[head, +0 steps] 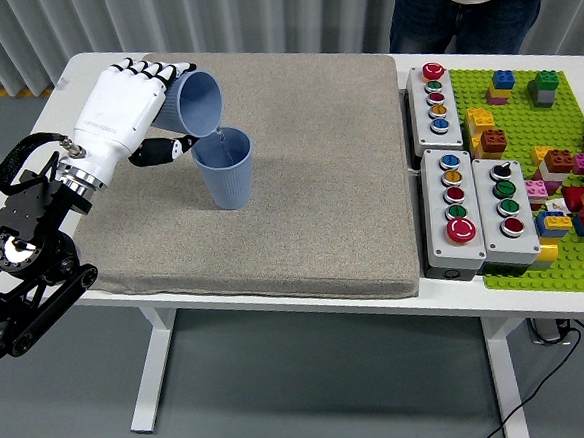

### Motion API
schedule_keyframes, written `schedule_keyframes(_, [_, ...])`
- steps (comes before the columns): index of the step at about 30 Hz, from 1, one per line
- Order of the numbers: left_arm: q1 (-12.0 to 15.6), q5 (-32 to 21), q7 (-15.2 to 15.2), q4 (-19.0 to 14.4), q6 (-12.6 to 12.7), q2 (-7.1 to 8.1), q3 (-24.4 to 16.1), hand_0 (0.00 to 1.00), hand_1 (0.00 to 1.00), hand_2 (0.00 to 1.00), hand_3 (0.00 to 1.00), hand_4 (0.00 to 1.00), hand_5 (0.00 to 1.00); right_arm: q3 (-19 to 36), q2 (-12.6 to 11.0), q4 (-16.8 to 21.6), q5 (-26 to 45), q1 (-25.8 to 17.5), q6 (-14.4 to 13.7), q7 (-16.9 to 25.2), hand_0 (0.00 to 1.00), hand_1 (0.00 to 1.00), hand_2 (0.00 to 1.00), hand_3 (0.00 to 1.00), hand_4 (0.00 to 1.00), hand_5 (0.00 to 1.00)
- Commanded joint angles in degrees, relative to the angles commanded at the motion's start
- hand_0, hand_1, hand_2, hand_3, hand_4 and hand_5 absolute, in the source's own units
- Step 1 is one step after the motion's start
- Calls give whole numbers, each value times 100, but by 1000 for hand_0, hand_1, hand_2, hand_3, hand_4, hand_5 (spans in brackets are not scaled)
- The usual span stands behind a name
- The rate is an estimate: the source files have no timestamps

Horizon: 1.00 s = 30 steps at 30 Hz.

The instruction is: Pick cup pour cup place

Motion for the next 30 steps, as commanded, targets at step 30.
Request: schedule_keyframes(30, [73, 0, 58, -141, 13, 57, 9, 692, 639, 677, 639, 557, 47, 31, 9, 0, -63, -79, 6, -4, 695, 698, 628, 621, 210, 398])
